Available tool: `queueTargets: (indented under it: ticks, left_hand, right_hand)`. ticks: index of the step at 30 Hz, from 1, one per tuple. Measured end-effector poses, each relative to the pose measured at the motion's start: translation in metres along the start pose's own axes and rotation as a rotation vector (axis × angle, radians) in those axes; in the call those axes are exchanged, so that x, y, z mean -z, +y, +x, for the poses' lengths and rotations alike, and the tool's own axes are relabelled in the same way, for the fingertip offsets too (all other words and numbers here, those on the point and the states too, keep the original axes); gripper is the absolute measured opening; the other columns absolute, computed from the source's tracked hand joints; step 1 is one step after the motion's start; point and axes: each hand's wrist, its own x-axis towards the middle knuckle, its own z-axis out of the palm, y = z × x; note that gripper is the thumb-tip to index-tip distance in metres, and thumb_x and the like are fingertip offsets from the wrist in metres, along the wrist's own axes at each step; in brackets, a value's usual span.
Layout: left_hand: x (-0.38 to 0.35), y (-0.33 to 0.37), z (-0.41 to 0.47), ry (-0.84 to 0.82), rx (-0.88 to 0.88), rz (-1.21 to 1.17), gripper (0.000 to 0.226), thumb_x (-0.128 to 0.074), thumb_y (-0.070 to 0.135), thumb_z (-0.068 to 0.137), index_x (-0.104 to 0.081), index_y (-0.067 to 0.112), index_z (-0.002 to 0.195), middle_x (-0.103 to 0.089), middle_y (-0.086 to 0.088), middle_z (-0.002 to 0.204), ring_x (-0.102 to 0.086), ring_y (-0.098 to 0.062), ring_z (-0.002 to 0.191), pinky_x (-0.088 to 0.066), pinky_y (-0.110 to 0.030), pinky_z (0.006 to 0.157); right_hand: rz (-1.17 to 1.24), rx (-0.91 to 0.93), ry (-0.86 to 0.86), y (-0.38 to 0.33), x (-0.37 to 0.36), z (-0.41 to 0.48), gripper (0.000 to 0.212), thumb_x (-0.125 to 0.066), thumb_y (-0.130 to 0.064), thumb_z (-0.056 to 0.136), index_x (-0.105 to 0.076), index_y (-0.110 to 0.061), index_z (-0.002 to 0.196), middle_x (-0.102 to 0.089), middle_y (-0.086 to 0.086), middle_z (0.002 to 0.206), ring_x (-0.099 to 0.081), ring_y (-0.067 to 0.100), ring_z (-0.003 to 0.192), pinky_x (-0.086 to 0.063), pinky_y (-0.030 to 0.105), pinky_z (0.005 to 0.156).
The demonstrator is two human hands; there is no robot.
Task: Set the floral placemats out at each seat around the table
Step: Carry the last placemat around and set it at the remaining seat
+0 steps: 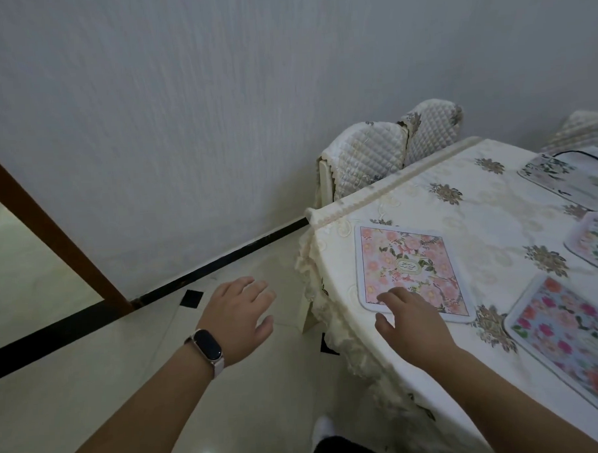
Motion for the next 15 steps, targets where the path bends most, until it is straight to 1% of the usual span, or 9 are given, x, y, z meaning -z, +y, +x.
queueTargets:
  ticks: [6,11,15]
  left_hand:
    - [-0.006,-0.008,0.034,-0.015,-0.032,-0.069,0.040,-0.048,0.044,0.078,-0.069,0.024,0.106,-0.069,0.000,0.113,-0.062,-0.024,0.107,-0.052,-0.040,0.082]
    - [-0.016,-0.020,0.077,-0.055,-0.080,-0.056,0.039,-0.049,0.043,0.078,-0.070,0.023,0.105,-0.069,-0.002,0.112,-0.063,-0.023,0.105,-0.053,-0.040,0.082]
    - [-0.028,-0.024,0.123,-0.114,-0.131,-0.042,0.039,-0.050,0.043,0.077,-0.070,0.023,0.105,-0.069,-0.002,0.112,-0.062,-0.024,0.104,-0.052,-0.039,0.082]
  right_hand:
    - [0.031,-0.087,-0.051,-0.004,-0.016,0.027,0.039,-0.053,-0.036,0.092,-0.060,-0.020,0.127,-0.060,-0.002,0.126,-0.058,0.021,0.106,-0.047,0.037,0.088]
    - [0.075,-0.104,-0.069,-0.004,-0.034,0.060,0.039,-0.050,-0.036,0.093,-0.058,-0.021,0.128,-0.060,-0.003,0.126,-0.058,0.020,0.104,-0.046,0.035,0.085]
    - [0.113,-0.171,-0.081,0.014,-0.045,0.089,0.040,-0.049,-0.037,0.093,-0.058,-0.021,0.129,-0.059,-0.003,0.127,-0.057,0.020,0.105,-0.049,0.035,0.085]
